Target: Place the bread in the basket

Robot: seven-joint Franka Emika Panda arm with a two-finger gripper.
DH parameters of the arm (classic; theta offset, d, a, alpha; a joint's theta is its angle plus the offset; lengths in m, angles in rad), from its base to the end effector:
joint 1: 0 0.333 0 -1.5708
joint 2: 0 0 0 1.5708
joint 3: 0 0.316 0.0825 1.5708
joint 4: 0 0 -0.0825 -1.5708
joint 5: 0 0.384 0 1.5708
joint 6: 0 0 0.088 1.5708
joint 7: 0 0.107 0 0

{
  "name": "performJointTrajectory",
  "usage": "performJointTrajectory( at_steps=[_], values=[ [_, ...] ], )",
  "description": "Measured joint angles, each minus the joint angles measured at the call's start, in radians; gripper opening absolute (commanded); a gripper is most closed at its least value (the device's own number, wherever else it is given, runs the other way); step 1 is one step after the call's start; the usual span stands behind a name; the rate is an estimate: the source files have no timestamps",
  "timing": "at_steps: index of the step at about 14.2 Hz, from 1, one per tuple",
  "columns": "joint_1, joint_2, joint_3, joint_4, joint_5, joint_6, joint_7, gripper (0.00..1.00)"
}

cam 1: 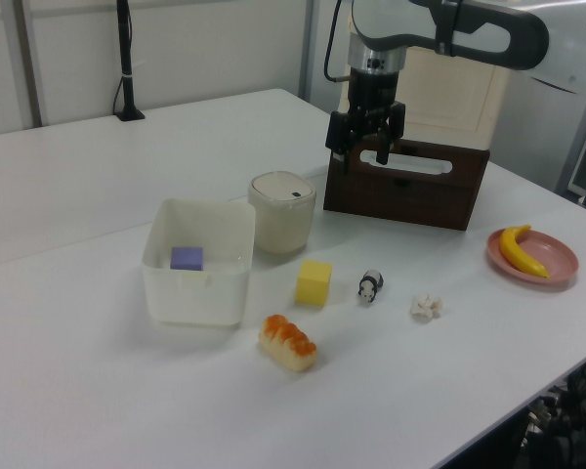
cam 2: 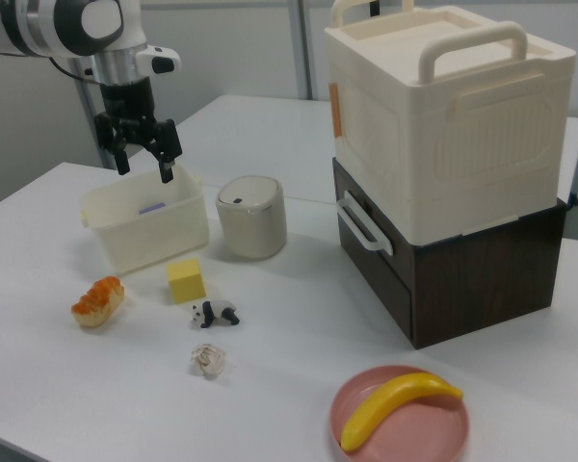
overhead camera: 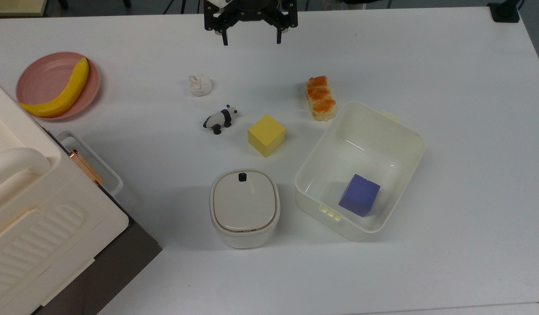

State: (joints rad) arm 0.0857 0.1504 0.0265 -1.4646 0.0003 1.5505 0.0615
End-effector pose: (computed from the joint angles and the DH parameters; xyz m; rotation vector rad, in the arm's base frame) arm 0.5935 0.0657 0.5861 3.1376 0.0793 -0.1014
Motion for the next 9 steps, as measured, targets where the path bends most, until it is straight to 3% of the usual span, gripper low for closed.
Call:
performJointTrajectory(
  at_steps=[9],
  values=[
    [0.011, 0.0, 0.0, -0.009, 0.0, -0.002, 0.0, 1.0]
  ],
)
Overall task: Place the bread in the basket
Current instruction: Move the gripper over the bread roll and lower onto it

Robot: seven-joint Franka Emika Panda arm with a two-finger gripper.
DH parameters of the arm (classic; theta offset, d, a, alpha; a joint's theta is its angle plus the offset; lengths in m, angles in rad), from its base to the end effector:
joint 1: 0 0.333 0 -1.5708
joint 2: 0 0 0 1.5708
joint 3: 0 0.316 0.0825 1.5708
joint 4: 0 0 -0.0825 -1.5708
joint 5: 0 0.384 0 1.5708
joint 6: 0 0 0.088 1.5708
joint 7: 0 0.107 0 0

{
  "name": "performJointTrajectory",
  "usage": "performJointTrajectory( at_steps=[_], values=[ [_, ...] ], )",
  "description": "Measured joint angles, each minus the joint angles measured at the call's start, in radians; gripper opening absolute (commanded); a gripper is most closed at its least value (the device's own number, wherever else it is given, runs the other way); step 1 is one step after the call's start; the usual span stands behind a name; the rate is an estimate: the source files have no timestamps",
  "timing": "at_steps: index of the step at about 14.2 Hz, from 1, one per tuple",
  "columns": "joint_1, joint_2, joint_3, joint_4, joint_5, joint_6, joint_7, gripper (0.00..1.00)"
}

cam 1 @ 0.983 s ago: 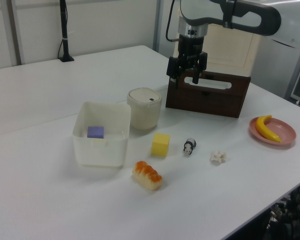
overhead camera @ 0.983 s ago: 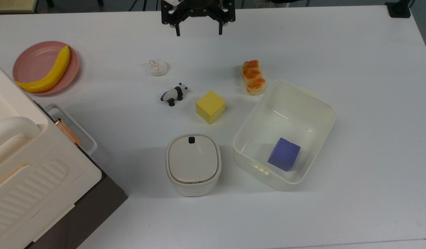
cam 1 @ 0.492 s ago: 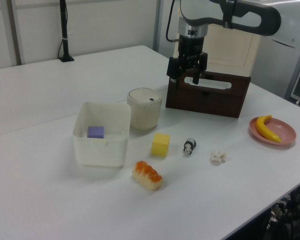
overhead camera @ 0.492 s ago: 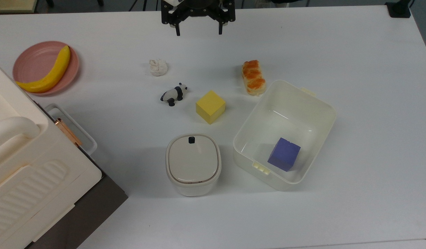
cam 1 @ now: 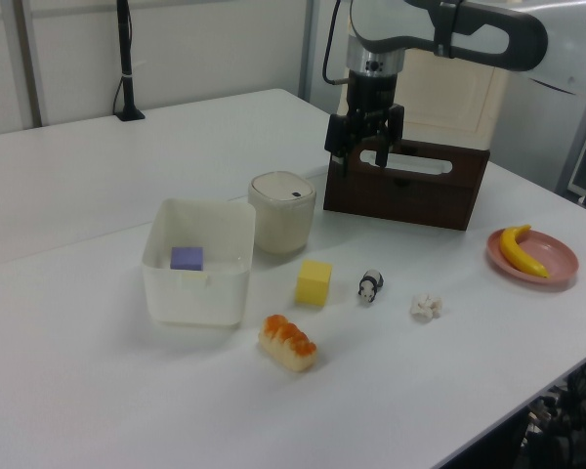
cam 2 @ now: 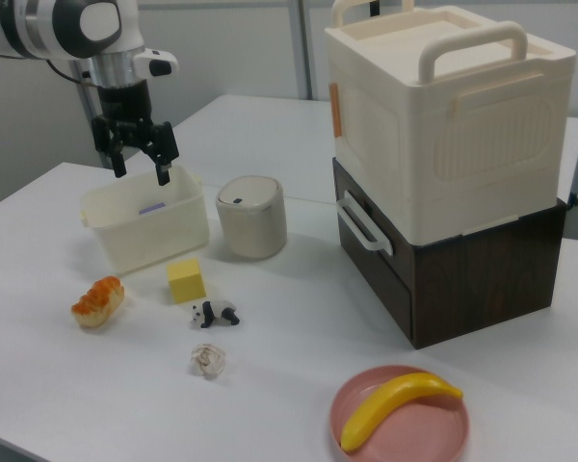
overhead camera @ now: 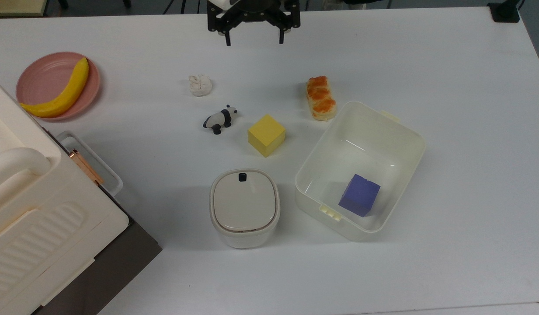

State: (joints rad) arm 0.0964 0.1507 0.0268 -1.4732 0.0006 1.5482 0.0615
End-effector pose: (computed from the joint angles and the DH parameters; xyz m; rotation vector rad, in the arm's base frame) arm 0.5921 0.0722 0.5817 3.1355 0.0965 -0.1189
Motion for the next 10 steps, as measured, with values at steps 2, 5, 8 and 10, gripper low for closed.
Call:
performJointTrajectory(
  at_steps=[2, 5, 8, 10],
  values=[
    [0.018, 0.001, 0.0, -0.009, 0.0, 0.0, 0.0, 1.0],
    [0.06, 0.008, 0.001, -0.036, 0.0, 0.0, 0.0, 1.0],
    [0.095, 0.019, 0.001, -0.077, 0.0, 0.029, 0.003, 1.0],
    [0.113, 0.023, 0.001, -0.117, 0.0, 0.077, 0.004, 1.0]
  ],
)
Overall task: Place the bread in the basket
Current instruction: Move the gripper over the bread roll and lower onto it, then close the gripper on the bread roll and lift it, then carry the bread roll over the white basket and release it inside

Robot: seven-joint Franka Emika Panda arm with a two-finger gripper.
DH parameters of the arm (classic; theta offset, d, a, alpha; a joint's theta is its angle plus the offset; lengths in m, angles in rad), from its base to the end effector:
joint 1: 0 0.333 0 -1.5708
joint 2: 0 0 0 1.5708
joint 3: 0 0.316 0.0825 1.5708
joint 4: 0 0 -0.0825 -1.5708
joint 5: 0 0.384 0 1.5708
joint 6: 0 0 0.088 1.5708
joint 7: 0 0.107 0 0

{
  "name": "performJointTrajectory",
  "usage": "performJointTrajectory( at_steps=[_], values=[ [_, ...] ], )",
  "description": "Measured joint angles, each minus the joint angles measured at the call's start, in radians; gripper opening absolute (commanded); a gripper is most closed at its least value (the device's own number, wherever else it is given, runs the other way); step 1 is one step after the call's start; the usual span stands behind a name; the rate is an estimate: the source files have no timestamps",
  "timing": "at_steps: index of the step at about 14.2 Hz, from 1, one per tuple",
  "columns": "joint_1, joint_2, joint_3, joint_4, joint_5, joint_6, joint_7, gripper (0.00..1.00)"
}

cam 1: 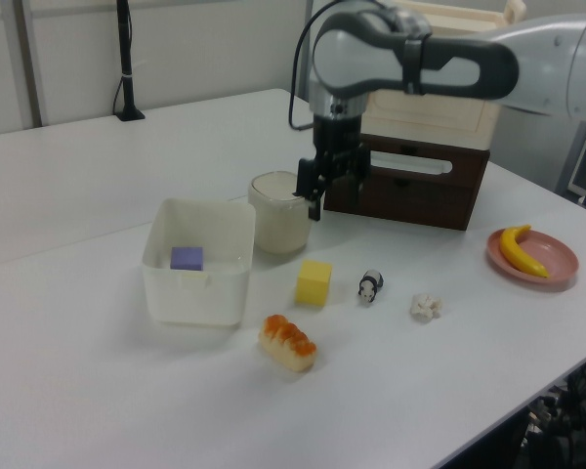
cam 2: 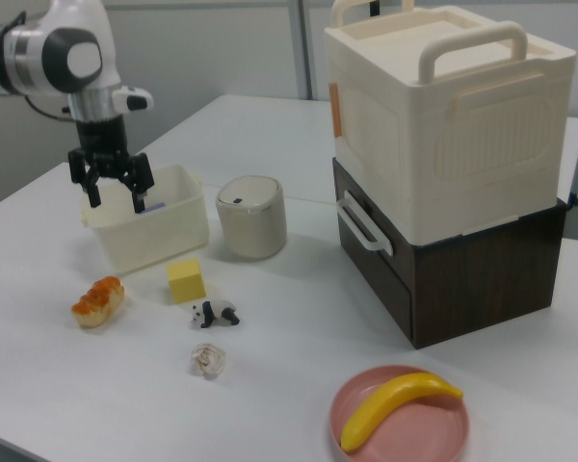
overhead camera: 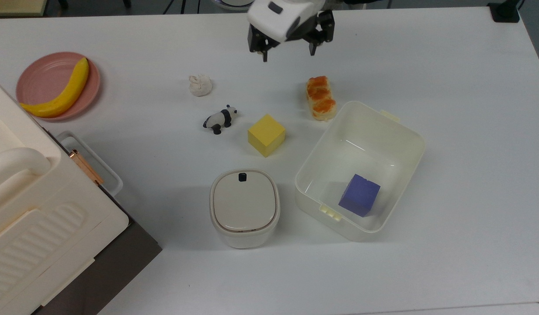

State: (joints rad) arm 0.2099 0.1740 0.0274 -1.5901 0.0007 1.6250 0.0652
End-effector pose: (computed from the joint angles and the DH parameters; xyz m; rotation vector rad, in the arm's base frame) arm 0.5844 0.1402 0.5190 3.1071 0.2678 -0.2160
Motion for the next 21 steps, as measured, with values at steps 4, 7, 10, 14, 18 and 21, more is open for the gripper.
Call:
performJointTrajectory(
  at_steps=[4, 7, 10, 14, 18, 21],
  values=[
    [0.071, 0.005, 0.0, -0.1, 0.0, 0.065, 0.001, 1.0],
    [0.132, 0.01, 0.001, -0.186, 0.0, 0.142, 0.012, 1.0],
    [0.154, 0.047, 0.0, -0.216, -0.002, 0.194, 0.029, 1.0],
    [0.195, 0.15, 0.0, -0.228, -0.05, 0.286, 0.09, 0.71],
    [0.215, 0.189, 0.0, -0.235, -0.091, 0.313, 0.11, 0.0],
    [0.214, 0.154, 0.0, -0.234, -0.092, 0.273, 0.1, 0.0]
  ],
)
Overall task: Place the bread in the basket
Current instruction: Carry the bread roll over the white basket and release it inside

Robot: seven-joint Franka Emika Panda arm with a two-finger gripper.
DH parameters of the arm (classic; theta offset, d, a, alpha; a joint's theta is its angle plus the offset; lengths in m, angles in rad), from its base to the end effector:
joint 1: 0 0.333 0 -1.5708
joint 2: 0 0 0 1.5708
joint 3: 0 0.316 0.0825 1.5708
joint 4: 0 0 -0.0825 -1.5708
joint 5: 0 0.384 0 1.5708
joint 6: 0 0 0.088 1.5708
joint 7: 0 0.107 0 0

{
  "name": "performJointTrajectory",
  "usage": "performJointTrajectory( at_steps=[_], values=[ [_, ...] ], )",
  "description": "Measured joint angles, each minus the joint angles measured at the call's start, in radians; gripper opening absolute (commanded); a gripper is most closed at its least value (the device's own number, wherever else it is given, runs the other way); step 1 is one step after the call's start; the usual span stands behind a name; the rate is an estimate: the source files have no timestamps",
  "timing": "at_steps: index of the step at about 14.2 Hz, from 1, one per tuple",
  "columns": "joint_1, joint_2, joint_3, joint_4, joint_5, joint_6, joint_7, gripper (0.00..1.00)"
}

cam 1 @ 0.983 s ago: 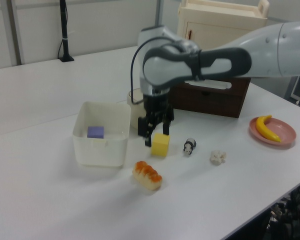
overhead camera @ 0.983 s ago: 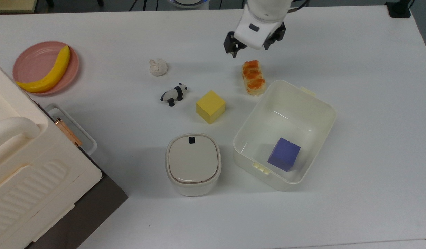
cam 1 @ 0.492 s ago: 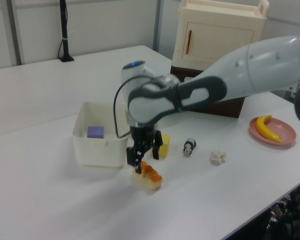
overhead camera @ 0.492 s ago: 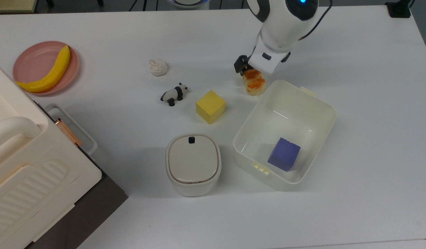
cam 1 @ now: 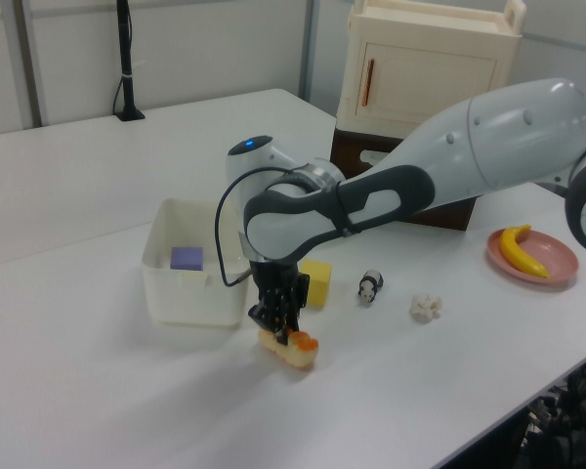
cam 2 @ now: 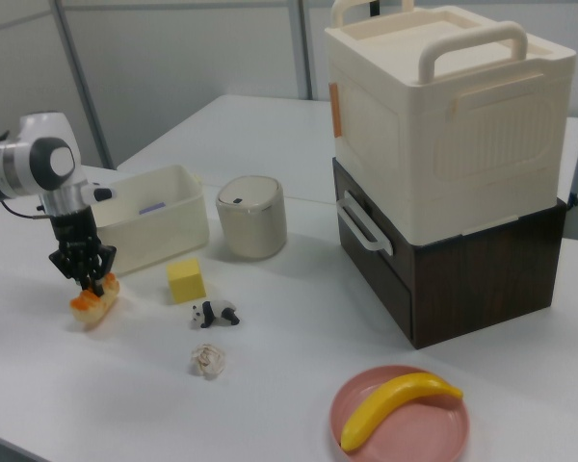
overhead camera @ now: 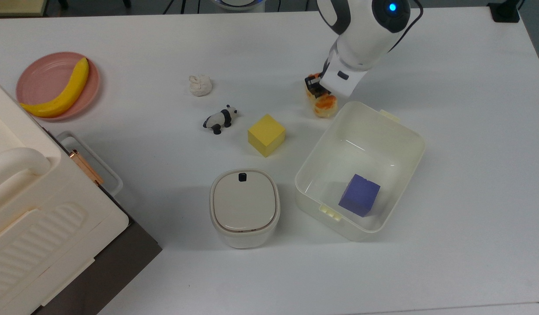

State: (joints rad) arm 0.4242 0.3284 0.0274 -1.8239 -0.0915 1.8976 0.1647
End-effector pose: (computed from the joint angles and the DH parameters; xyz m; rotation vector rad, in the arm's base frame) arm 0.5473 0.2570 0.3381 2.9369 0.4846 -0.3293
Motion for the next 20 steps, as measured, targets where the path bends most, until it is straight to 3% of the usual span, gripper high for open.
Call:
performJointTrajectory(
  at_steps=[2, 5, 11, 14, 15, 16, 20],
  values=[
    [-0.004, -0.064, -0.001, 0.004, 0.008, -0.097, -0.042, 0.0],
    [-0.005, -0.137, -0.012, 0.036, 0.085, -0.169, -0.069, 0.01],
    [-0.056, -0.13, -0.097, 0.224, 0.247, -0.095, 0.01, 0.11],
    [-0.059, -0.072, -0.106, 0.241, 0.252, 0.106, 0.189, 0.32],
    [-0.059, -0.048, -0.106, 0.242, 0.252, 0.144, 0.235, 0.84],
    [-0.058, -0.021, -0.106, 0.242, 0.252, 0.185, 0.279, 1.0],
    [-0.054, 0.076, -0.106, 0.25, 0.25, 0.325, 0.433, 1.0]
  ],
)
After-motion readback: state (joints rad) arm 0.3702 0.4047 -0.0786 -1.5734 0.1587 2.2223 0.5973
